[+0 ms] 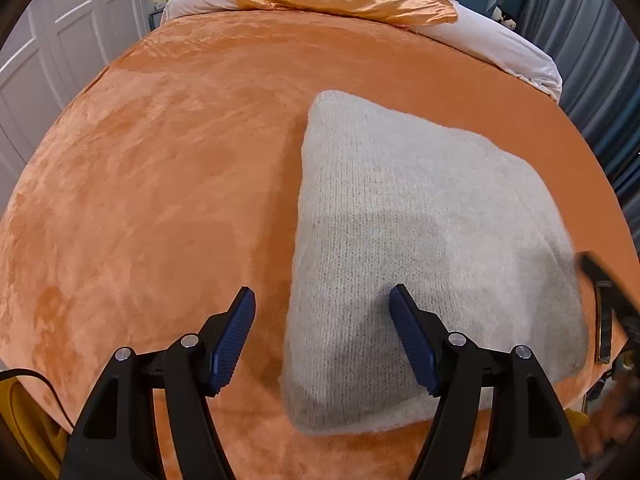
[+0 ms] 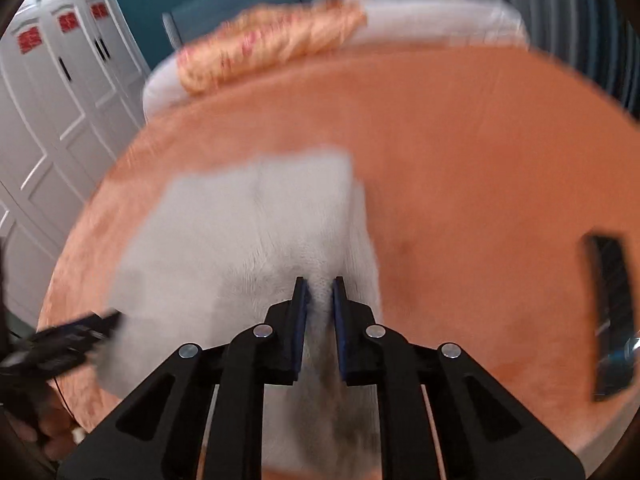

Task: Fold small clothes

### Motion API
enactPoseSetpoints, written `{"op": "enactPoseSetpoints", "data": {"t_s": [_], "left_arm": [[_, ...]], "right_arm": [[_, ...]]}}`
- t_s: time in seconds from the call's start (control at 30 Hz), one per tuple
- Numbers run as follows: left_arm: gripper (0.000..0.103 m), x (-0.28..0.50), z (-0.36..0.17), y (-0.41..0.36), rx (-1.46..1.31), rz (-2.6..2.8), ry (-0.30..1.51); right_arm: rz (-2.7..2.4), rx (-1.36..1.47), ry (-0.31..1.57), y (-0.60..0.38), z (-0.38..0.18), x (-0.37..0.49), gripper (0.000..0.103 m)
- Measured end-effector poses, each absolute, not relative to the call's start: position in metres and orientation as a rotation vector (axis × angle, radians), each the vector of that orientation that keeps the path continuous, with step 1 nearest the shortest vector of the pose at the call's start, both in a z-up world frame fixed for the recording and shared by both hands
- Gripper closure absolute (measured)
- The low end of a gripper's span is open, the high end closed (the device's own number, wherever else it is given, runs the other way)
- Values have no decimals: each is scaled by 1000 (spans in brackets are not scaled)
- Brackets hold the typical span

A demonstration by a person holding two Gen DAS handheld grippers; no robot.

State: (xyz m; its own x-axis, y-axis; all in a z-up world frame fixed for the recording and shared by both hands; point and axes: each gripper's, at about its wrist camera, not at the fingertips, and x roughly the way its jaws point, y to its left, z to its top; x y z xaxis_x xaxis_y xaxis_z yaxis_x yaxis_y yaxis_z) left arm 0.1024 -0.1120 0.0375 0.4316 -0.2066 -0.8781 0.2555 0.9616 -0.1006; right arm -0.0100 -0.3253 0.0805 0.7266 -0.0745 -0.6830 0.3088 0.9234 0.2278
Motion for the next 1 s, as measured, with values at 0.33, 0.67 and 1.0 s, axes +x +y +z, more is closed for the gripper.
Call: {"op": "enactPoseSetpoints", "data": {"t_s": [0.33,0.67,1.0], "left_arm": [[38,80,46,-115,91,-290,1106],[31,72,23,-114,139,-274,1138],[32,65,42,-94,108,-290,1156]], "right_arm": [[-235,241,910,-285,48,-38,89],[-197,306,947,-275,35,-43,92],[-260,416,912,-304,42,-57,69]]}}
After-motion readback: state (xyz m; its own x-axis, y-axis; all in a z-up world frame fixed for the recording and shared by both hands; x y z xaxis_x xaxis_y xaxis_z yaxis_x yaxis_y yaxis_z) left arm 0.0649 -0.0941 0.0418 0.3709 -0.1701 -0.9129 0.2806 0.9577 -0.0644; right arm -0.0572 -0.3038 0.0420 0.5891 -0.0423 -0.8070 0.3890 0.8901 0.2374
